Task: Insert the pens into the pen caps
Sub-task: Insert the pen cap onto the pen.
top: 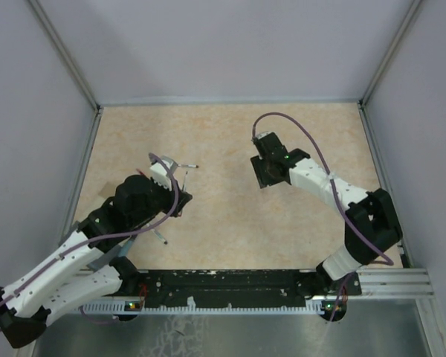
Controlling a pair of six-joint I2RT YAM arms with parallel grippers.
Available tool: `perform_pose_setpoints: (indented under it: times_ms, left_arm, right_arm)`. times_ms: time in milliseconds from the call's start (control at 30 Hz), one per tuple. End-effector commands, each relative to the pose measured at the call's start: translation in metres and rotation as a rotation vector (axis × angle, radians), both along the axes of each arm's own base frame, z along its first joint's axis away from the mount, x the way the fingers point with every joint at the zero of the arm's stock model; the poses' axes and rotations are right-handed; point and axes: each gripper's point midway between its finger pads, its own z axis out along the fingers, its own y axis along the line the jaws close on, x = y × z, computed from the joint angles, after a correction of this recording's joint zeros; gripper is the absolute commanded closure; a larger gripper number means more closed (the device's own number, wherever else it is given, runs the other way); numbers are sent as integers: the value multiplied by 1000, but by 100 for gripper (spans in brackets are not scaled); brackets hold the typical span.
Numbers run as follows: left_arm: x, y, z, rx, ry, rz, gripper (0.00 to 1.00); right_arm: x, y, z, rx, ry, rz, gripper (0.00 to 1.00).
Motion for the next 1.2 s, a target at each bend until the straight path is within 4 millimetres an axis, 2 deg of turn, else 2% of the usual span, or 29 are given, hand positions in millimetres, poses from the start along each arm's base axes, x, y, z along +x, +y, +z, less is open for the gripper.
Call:
perform_pose_setpoints:
  times_ms: [0, 67, 100, 133, 267, 533, 967, 1167]
  left_arm:
    - [3, 1, -1, -1, -45, -4, 100]
    - [4, 4, -6, 19, -47, 4, 100]
    - [6, 7, -9, 33, -49, 20, 100]
    - [8, 8, -12, 46, -44, 31, 100]
    - [8, 5, -20, 72, -15, 15, 100]
    - [11, 10, -20, 83, -26, 40, 100]
    - [10, 9, -22, 91, -17, 34, 100]
    - [10, 8, -23, 91, -17, 28, 100]
  right_arm:
    - [39, 12, 11, 1, -20, 159, 48]
    - [49, 15, 7, -11, -8, 209, 48]
    - [54, 16, -6, -29, 21, 232, 48]
    - [60, 16, -9, -38, 25, 249, 48]
    - [81, 10, -23, -74, 53, 289, 48]
    - [108, -5, -44, -106, 90, 319, 50]
    - [126, 0, -67, -93, 132, 329, 54]
    - [121, -2, -78, -99, 180, 319, 57]
